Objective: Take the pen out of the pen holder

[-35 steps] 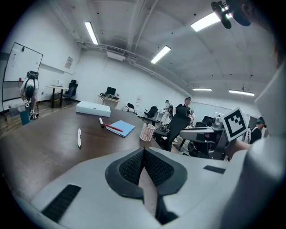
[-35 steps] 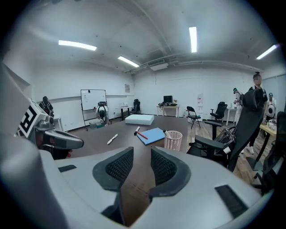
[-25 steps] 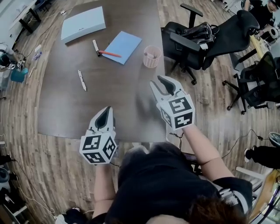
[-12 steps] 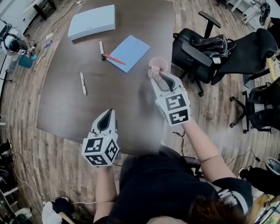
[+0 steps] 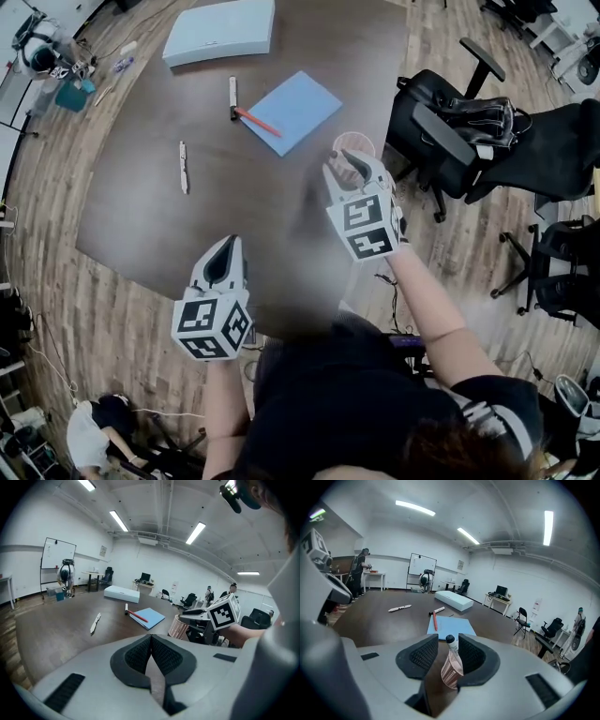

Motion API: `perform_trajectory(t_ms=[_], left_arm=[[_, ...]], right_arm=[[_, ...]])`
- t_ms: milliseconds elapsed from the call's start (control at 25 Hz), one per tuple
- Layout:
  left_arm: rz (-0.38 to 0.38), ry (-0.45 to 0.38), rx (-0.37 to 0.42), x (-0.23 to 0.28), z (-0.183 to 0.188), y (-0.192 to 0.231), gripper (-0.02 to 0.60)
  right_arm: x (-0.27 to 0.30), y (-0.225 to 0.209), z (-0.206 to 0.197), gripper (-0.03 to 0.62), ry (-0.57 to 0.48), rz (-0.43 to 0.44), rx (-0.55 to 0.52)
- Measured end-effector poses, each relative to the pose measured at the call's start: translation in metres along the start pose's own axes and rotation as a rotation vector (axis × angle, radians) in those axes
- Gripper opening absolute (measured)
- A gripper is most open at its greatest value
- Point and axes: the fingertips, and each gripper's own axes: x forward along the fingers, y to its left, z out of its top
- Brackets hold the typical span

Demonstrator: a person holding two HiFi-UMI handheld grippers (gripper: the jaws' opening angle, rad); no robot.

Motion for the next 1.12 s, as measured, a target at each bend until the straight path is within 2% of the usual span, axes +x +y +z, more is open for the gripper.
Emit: perform_trajectory(t_ms=[400, 520, 800, 1120], left_arm=[[0.063, 0.0, -0.027, -0.01, -0.008, 0.012, 0.028], [0.064, -0.002, -0.026, -0.013, -0.007, 0.015, 0.028], [0.061, -0.019, -0.022, -0.022, -0.003, 0.015, 0.028], [0.049, -0.048, -0.016, -0.036, 0.003, 0.013, 0.028]], right_arm=[[0.021, -0.002, -0.008, 0.146, 0.066, -0.011, -0.104], [0.022, -0.002, -0.008, 0.1, 0.077, -0.031, -0.127], [0.009, -0.005, 0.004, 0.087, 0.035, -0.045, -0.106], [-0.015, -0.005, 0.026, 0.086, -0.021, -0.083, -0.134]])
